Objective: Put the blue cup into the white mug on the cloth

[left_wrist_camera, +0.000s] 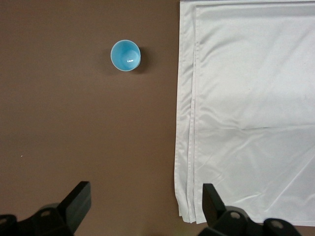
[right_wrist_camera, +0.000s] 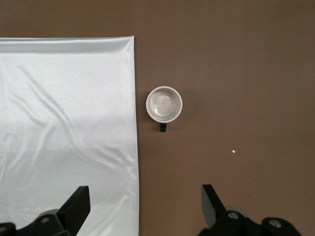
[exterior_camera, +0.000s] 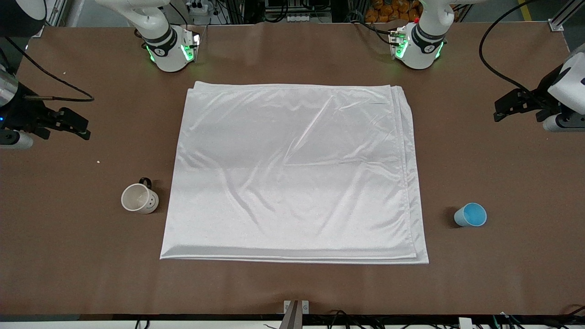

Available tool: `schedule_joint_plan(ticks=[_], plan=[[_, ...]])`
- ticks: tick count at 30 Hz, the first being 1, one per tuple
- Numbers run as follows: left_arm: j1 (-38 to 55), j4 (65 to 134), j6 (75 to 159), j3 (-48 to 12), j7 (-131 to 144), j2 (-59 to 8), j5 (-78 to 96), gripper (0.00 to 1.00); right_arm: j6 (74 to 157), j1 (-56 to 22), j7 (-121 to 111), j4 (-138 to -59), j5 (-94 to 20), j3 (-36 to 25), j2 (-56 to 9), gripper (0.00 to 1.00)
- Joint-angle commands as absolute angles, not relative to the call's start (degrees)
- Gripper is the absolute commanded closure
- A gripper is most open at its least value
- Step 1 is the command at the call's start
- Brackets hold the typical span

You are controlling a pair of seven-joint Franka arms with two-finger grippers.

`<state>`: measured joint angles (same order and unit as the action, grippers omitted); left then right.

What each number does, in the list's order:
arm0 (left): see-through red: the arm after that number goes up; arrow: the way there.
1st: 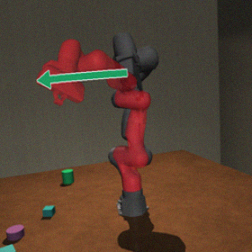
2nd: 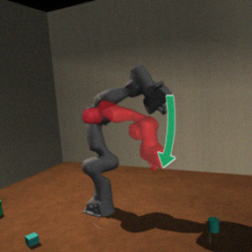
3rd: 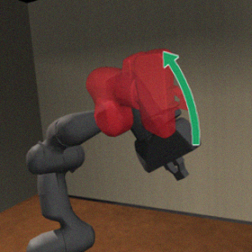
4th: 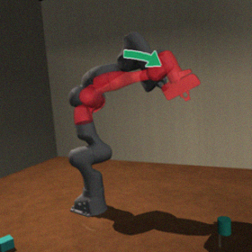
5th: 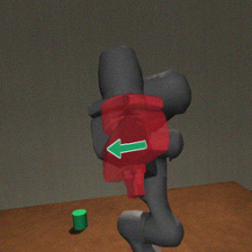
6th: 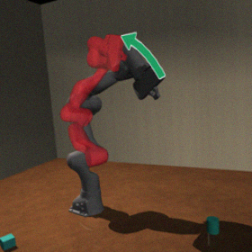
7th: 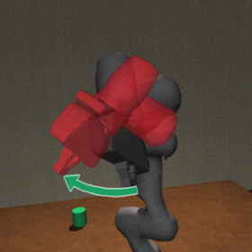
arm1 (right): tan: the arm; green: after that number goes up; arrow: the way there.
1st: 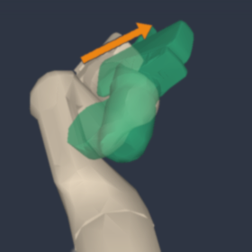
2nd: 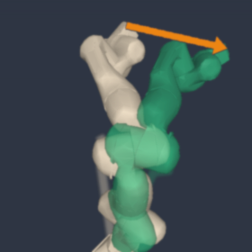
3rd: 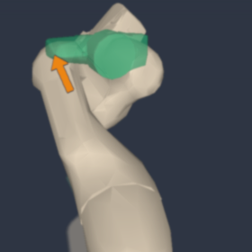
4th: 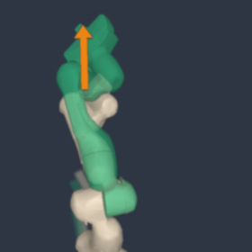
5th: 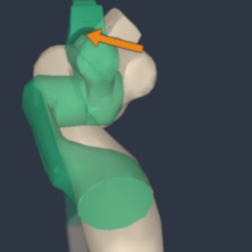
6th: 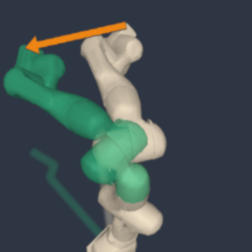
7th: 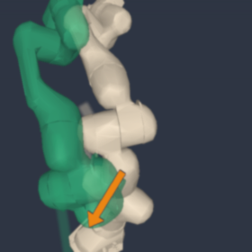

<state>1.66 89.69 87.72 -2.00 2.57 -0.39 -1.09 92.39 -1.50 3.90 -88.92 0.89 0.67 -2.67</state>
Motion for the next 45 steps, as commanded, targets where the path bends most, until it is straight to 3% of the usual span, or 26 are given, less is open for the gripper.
schedule_joint_plan(ticks=[1,12,26,37,45], plan=[[1.67,90.17,87.71,-1.85,1.50,0.17,-1.32,0.00,92.02,-1.14,4.13,-90.35,0.53,1.14,-1.32,0.00],[1.49,89.47,87.98,-1.49,1.23,-1.84,-1.23,0.00,90.88,-1.32,4.13,-90.09,0.53,1.14,-1.67,0.00],[-1.23,84.73,92.20,-0.62,1.05,-11.86,-1.23,0.00,89.82,-0.27,1.14,-90.53,0.53,0.97,-1.67,0.00],[-2.90,84.11,96.67,-0.26,2.46,-17.40,-1.76,0.00,89.74,1.67,-0.79,-95.18,0.18,0.97,-1.14,0.00],[-3.08,84.11,103.79,-0.09,2.20,-25.22,-3.16,0.00,91.75,1.76,-0.79,-99.92,0.00,0.97,-1.49,0.00]])
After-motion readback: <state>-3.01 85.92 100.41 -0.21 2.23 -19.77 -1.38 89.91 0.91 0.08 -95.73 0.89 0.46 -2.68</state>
